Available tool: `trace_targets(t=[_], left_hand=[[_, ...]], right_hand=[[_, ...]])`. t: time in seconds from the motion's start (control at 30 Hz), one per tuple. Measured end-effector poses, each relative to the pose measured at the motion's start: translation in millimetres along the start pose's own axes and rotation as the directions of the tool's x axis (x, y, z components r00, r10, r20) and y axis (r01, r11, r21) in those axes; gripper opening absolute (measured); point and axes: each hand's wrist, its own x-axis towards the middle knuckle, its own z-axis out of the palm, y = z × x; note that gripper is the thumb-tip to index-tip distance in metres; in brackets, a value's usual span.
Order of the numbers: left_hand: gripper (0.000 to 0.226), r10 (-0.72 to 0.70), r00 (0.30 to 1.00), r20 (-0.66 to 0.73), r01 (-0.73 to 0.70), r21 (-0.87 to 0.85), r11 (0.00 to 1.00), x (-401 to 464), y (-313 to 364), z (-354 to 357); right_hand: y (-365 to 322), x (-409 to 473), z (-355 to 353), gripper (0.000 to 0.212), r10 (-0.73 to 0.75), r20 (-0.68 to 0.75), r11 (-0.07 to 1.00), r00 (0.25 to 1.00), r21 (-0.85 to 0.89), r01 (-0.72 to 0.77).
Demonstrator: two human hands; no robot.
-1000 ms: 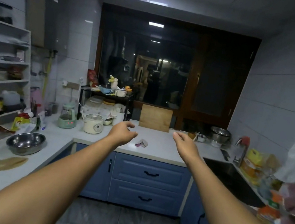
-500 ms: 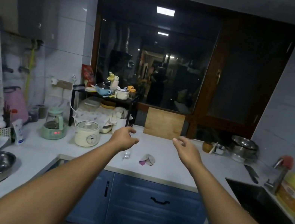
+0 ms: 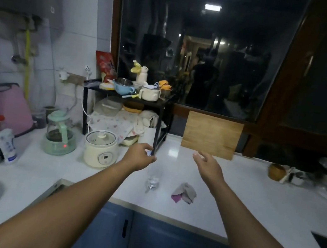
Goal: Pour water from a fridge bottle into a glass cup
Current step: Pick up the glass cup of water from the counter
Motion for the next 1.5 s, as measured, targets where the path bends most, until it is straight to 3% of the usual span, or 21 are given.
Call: trace_targets(t=[0.37,0.57,0.63,0.7,0.87,0.97,1.23,1.5], left_hand=[[0.061,-0.131,0.978,0.164,0.133,0.001,0.991,185.6,-104.4,76.7],[0.081,-0.129,0.937,0.325,0.127,0.029,0.991,263.9,-185.1,130.0],[0.075,-0.125,0.927,0.354,0.138,-0.012,0.990,279.3,-211.0,146.0],[0.064,-0.135,0.912,0.387,0.174,-0.067,0.982,290.5,-233.0,160.0],[0.087,-0.098,0.848,0.521,0.146,-0.053,0.988,306.7,-272.2,185.1],[0.088,-0.063,0.867,0.494,0.140,-0.120,0.983,307.0,-282.2,202.0],[0.047,-0.047,0.933,0.357,0.114,-0.168,0.979,310.0,-287.8,217.4],[0.055,-0.053,0.977,0.204,0.099,-0.221,0.970,295.8,-283.8,174.8]], right_hand=[[87.6,165.6,126.1,0.054,0.162,0.184,0.987,0.970,-0.026,-0.160],[155.7,220.5,202.3,0.062,0.341,0.262,0.937,0.903,-0.017,-0.349],[179.0,230.1,222.8,0.068,0.375,0.310,0.921,0.874,-0.022,-0.388],[201.5,235.8,239.1,0.077,0.390,0.363,0.913,0.846,-0.033,-0.406],[231.1,250.0,267.5,0.088,0.297,0.446,0.936,0.844,0.037,-0.349],[242.7,258.3,282.1,0.082,0.241,0.453,0.941,0.858,0.109,-0.322],[244.8,262.6,292.1,0.089,0.188,0.418,0.934,0.889,0.203,-0.293],[204.3,276.1,308.2,0.084,0.046,0.493,0.958,0.869,0.224,-0.178]])
